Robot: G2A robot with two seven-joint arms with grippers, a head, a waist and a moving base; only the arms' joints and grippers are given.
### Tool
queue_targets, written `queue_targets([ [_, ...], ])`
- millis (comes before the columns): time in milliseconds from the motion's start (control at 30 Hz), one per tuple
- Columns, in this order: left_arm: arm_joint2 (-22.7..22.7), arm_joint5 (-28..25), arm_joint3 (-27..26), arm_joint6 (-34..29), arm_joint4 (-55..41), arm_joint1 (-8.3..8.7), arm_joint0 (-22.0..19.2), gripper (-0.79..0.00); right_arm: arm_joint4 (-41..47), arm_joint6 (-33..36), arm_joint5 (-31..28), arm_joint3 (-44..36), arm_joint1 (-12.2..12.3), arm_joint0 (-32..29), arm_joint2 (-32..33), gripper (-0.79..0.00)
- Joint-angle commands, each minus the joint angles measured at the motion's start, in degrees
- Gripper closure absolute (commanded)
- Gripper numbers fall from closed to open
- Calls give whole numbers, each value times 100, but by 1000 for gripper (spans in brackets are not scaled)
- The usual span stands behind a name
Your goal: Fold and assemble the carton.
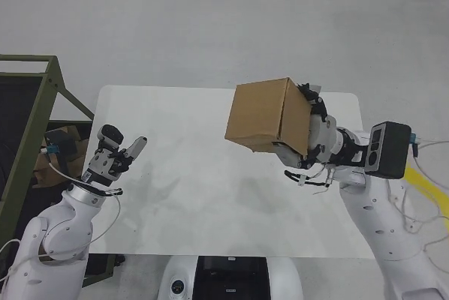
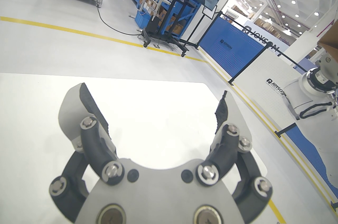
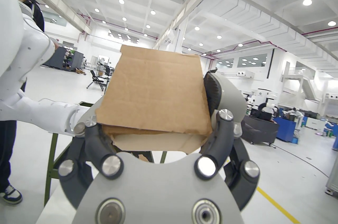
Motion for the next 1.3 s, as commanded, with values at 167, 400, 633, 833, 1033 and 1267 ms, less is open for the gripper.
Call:
queue_targets([
  [167,0,0,0,0,1,0,0,-785,318,-355,-419,166,-56,145,-158,0],
  [400,0,0,0,0,1,0,0,-785,412,-586,-419,233,-36,321,-485,0],
  [633,0,0,0,0,1,0,0,-785,-171,-400,-419,310,30,395,-415,0],
  [833,-9,70,59,-26,25,-1,-97,-785,-1464,40,-411,245,88,380,-425,0],
  [1033,-99,120,148,-41,7,0,-140,-785,-2516,186,-270,718,111,404,-674,0],
  [1267,-176,202,180,-40,-52,-4,-145,-785,-3265,234,-142,1649,27,687,-1381,0],
])
